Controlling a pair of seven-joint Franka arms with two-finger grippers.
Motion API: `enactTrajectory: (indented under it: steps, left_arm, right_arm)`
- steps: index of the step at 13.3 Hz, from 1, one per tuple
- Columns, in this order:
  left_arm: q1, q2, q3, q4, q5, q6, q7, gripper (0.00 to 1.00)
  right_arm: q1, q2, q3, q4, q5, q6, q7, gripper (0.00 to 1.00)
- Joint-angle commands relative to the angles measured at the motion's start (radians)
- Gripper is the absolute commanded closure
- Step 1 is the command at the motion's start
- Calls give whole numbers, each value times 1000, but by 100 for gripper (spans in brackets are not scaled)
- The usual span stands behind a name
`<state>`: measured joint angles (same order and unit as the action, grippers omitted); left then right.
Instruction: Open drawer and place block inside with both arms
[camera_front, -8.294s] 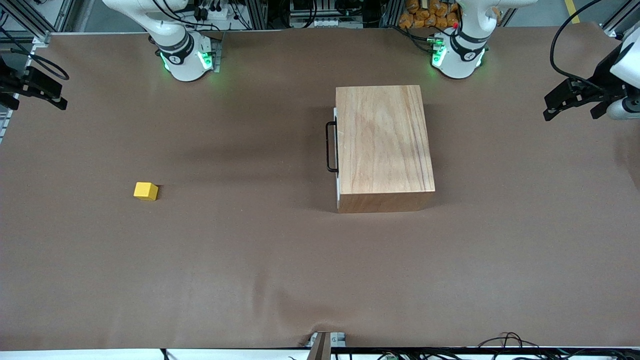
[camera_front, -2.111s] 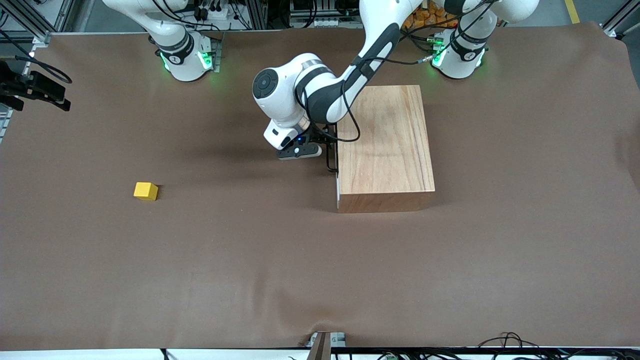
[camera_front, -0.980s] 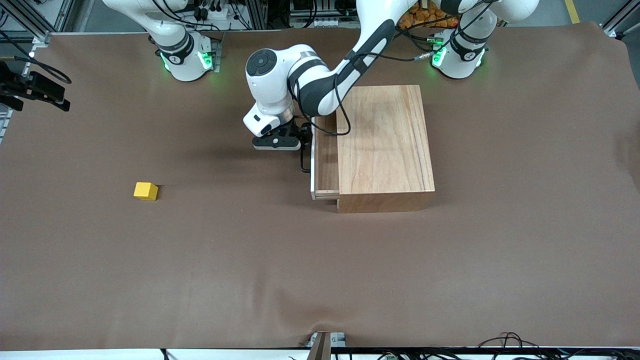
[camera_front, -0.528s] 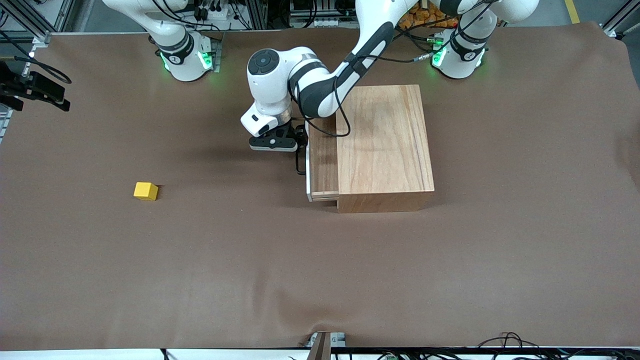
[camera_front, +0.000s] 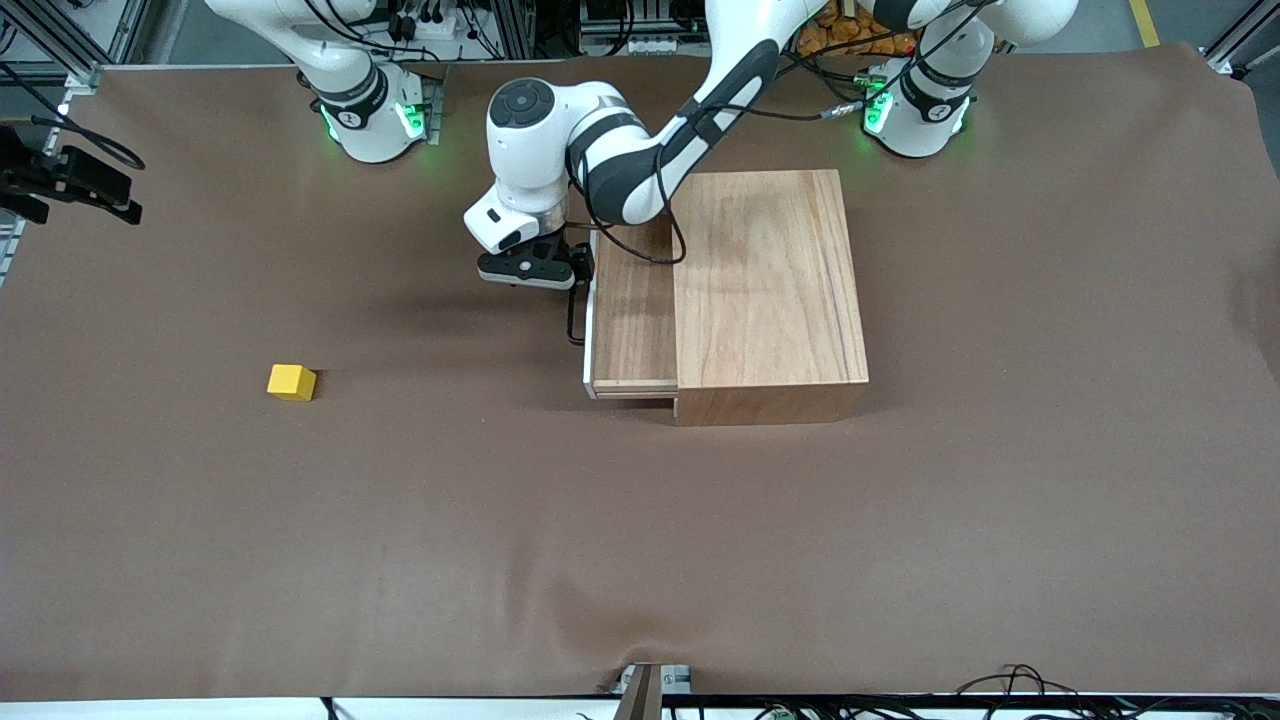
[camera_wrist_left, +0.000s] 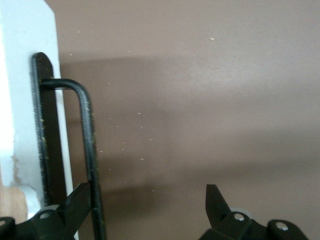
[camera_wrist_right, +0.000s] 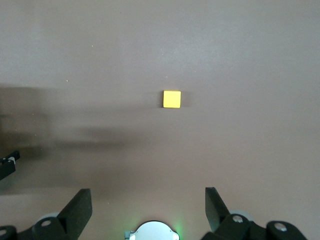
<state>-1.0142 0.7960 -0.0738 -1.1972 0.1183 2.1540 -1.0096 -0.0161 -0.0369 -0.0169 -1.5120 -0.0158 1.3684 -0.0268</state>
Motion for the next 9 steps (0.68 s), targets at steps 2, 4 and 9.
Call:
enactTrajectory:
  steps: [2,4,9]
  left_arm:
    - [15,-163,6,11,-12,-120,-7,0]
    - [98,-284,9,-7,-6,-280,-20,0]
    - [417,-516,6,-16,4,-636,98,0]
  right_arm:
    - [-24,22,15,18,-4,-11,-13,0]
    - [-25,29,15,15,-19,-21,-13,0]
    - [-51,161,14,-72,-13,70,10,0]
